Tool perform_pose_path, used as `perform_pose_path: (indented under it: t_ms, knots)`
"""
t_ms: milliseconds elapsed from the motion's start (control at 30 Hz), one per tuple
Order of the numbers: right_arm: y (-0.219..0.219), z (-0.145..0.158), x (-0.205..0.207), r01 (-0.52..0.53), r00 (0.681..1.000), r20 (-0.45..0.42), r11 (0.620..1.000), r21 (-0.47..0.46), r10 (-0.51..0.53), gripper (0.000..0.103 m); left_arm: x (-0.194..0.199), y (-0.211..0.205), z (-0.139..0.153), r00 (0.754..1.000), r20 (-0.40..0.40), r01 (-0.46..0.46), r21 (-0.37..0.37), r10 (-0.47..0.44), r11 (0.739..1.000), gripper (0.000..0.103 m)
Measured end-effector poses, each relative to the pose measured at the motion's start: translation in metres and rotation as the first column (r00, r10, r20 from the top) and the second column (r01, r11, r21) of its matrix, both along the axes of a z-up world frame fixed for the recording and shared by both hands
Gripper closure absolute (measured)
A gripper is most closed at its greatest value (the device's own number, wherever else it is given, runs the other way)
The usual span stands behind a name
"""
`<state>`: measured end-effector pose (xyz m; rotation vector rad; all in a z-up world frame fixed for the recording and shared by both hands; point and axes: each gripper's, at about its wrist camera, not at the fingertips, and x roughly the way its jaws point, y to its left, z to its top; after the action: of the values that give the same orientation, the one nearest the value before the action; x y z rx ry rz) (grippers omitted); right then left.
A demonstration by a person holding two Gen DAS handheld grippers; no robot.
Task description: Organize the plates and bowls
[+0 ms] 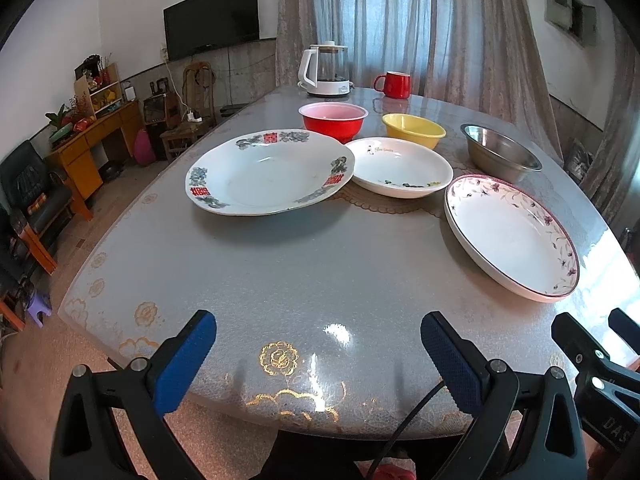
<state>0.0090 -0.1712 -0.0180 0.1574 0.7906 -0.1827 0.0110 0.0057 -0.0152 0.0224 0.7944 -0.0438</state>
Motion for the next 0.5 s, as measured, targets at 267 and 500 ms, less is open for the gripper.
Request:
perform_pose_path:
  t_ms: [267, 500]
  knots:
    - [0.0, -0.0016, 0.0023, -0.004, 1.0, -0.009, 1.0, 0.001, 0.004, 0.0, 0.0023, 0.0004, -0.0005, 1.0, -0.008, 0.003, -0.002, -0.003, 1.0, 0.0]
    - [0.0019, -0.0035, 0.0065, -0.014, 1.0, -0.022, 1.0, 0.005, 0.014, 0.0, 0.0051, 0.0022, -0.0028, 1.0, -0.023, 0.02, -0.027, -0.021, 0.999, 0.0]
